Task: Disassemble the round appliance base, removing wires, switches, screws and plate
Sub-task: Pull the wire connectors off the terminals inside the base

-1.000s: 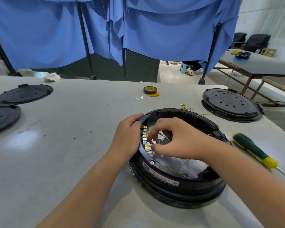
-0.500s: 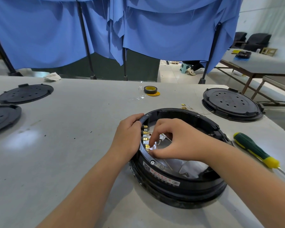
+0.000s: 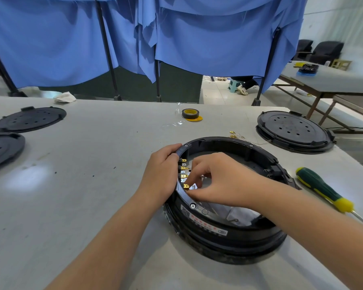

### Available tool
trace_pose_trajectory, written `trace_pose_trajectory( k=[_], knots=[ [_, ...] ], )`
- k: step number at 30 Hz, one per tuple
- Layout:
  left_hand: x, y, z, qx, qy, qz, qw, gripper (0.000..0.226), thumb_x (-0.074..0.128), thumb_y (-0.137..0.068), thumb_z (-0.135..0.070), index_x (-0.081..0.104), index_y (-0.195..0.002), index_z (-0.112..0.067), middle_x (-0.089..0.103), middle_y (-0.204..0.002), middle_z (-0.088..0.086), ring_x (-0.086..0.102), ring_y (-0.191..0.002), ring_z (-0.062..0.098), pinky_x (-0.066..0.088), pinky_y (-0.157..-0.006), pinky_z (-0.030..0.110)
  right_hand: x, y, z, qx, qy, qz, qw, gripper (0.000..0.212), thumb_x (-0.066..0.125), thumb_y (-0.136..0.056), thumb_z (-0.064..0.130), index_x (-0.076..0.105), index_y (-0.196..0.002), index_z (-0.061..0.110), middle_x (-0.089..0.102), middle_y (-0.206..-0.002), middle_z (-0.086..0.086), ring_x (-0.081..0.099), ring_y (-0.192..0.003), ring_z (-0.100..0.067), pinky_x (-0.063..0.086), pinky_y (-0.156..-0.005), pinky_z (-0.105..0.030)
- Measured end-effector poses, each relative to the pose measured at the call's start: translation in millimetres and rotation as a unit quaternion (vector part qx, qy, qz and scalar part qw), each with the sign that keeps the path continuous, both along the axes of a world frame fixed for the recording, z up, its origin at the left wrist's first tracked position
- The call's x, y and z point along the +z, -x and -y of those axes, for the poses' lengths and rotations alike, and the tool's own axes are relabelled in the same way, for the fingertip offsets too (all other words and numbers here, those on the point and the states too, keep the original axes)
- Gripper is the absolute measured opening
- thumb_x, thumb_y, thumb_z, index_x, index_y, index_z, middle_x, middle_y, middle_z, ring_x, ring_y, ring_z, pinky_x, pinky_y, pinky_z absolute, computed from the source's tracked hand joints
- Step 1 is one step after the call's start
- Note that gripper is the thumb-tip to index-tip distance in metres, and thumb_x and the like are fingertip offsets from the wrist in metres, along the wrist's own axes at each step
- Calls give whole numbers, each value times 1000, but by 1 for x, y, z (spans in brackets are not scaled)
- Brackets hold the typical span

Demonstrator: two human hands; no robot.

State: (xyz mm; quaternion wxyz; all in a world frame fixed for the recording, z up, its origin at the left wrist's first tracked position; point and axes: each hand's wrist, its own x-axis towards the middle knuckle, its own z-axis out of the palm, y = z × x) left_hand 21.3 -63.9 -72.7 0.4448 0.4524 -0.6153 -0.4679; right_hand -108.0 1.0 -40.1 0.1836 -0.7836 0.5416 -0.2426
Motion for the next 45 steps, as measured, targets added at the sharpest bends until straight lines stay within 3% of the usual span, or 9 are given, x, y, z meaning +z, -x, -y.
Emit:
trace_pose_trajectory(
  k=[7,12,17,22,32,36,38,42,45],
  knots=[
    [-1,1,1,0,-5,-12,1000,35,42,-91,-2,68,-109,-16,70,-110,4,63,-102,18,49,-93,34,1,-1,3,4,-7,-16,1000,10,77,-71,25,70,-64,27,55,-65,12,54,-67,-7,47,-66,-31],
    [-1,1,1,1,-9,-15,1000,37,42,-91,-2,66,-117,-11,69,-112,5,62,-107,21,48,-97,38,1,-2,2,-5,6,-20,1000,10,74,-69,25,69,-61,25,54,-61,11,55,-64,-8,48,-64,-31],
    [-1,1,1,-1,-5,-17,1000,37,42,-91,-2,67,-114,-12,70,-108,3,64,-102,19,49,-91,33,2,-2,1,-12,-3,-18,1000,18,73,-71,25,63,-57,30,53,-58,11,53,-60,-7,48,-61,-31],
    [-2,1,1,2,-1,-14,1000,37,41,-91,-2,67,-115,-12,70,-109,3,63,-105,20,49,-94,36,3,-2,1,-7,-13,-18,1000,21,74,-72,24,62,-57,31,52,-59,11,52,-61,-6,47,-62,-29],
    [-1,0,2,-6,12,-20,1000,43,42,-90,-1,67,-82,-35,68,-79,-22,64,-83,2,49,-71,17,2,-2,2,-22,-26,-22,999,26,74,-73,23,59,-54,33,58,-60,5,55,-59,-9,45,-58,-25],
    [-2,1,2,-7,15,-19,1000,38,42,-90,-1,70,-101,-24,69,-92,-14,64,-93,10,49,-81,24,2,-2,1,-26,-30,-36,999,24,74,-74,26,60,-55,33,59,-59,6,54,-57,-5,41,-54,-17],
    [-2,0,3,-6,14,-21,1000,40,42,-90,-1,71,-95,-28,69,-89,-15,65,-89,8,50,-78,22,2,-2,1,-27,-32,-36,998,24,73,-75,26,61,-56,33,60,-59,5,54,-56,-5,40,-53,-16],
    [-2,1,3,-1,12,-17,1000,37,42,-90,-2,69,-112,-14,69,-100,-5,64,-98,15,49,-87,28,2,-2,2,-20,-41,-25,999,23,74,-75,26,61,-57,33,63,-63,2,56,-58,-8,44,-56,-23],
    [-2,1,3,0,11,-17,1000,36,42,-90,-2,68,-113,-13,69,-98,-6,63,-97,14,49,-84,26,2,-2,4,-18,-46,-19,999,23,75,-75,24,62,-57,31,64,-64,-1,57,-58,-11,46,-56,-26]
  ],
)
